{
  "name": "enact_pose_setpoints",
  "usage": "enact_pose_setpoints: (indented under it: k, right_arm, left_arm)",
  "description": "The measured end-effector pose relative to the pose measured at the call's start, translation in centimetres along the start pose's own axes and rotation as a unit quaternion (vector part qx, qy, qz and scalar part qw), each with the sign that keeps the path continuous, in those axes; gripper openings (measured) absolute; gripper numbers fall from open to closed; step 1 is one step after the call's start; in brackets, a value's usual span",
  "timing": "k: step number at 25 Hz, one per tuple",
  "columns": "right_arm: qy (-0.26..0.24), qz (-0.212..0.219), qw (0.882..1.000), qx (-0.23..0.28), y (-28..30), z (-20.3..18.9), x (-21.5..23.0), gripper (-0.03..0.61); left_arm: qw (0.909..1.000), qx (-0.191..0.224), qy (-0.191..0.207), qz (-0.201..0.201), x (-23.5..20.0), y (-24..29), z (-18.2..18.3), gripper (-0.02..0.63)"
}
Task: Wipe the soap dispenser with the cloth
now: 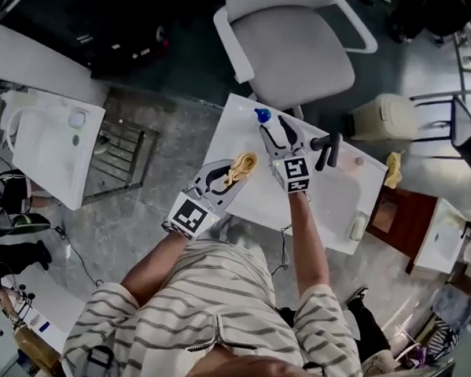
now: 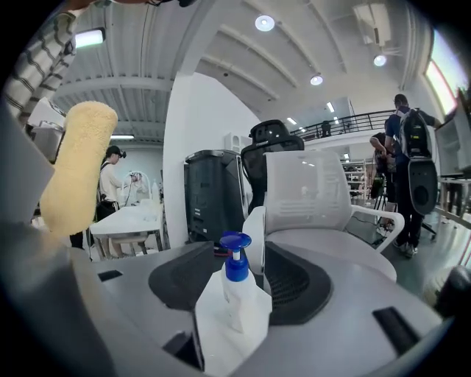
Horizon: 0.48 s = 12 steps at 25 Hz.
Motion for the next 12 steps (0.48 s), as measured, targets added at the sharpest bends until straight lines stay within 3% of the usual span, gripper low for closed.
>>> enact_pose_setpoints:
  k: [7,12]
  right_arm:
    - [0.038,-0.054,0.998,0.017,-4.7,1.0,-0.8,0.192]
    - [0.089,-0.087,0.991,0.054,-8.4,2.5,-2.2,0.124]
  left_arm:
    - [0.9991,0.003,0.001,0.042,0.1,-1.1,1.9,0.091]
    - [0.9982,0.008,0.016,0.057,0.8,-1.8,3.0,0.091]
Point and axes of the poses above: the fingertips, and each gripper's own axes: y forward along the fingers, x to its right, z out of its top, the point moved 5 cm from there along -y, backward along the fingers, and after that the axes turned 10 degrees about y, right-handed, at the moved point
